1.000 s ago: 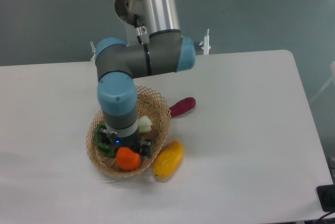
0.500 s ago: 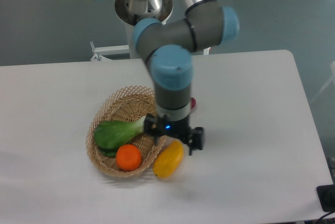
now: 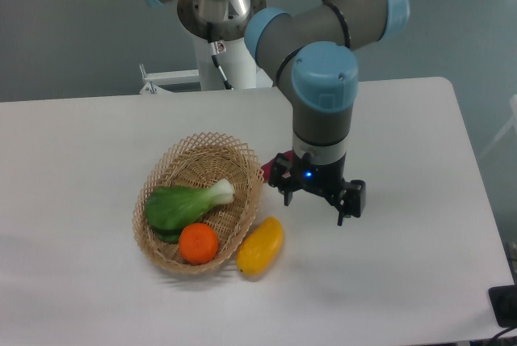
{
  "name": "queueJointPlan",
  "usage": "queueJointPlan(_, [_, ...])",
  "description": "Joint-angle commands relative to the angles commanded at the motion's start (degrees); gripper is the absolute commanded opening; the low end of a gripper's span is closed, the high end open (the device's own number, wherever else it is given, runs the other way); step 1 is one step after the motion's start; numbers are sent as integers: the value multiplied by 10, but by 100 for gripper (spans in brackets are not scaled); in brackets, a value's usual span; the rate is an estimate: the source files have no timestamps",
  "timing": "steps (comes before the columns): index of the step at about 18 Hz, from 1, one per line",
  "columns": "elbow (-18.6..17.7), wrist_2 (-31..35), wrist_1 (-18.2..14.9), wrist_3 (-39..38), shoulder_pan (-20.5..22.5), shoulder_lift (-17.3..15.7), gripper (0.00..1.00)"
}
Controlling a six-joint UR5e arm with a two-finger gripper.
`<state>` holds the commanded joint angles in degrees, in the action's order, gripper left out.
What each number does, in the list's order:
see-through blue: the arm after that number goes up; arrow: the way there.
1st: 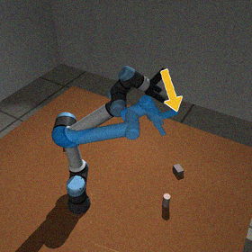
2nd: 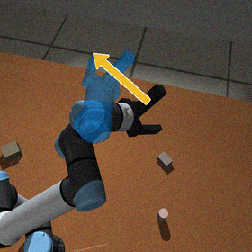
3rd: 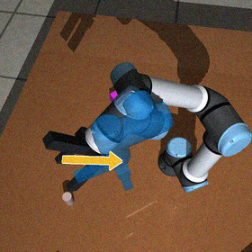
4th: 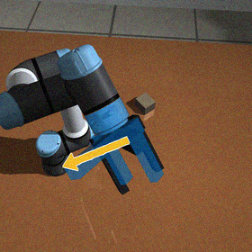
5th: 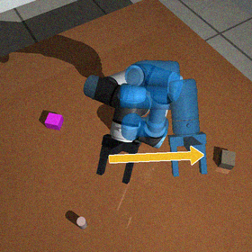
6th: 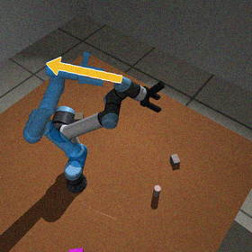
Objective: Place the orange in the basket
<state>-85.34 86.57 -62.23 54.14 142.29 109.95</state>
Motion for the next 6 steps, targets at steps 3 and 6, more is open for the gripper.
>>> queueJointPlan(3, [-1,-8,-8,29,9,-3,100])
queueJointPlan(6, [-1,-18,-17,31,20,-16,100])
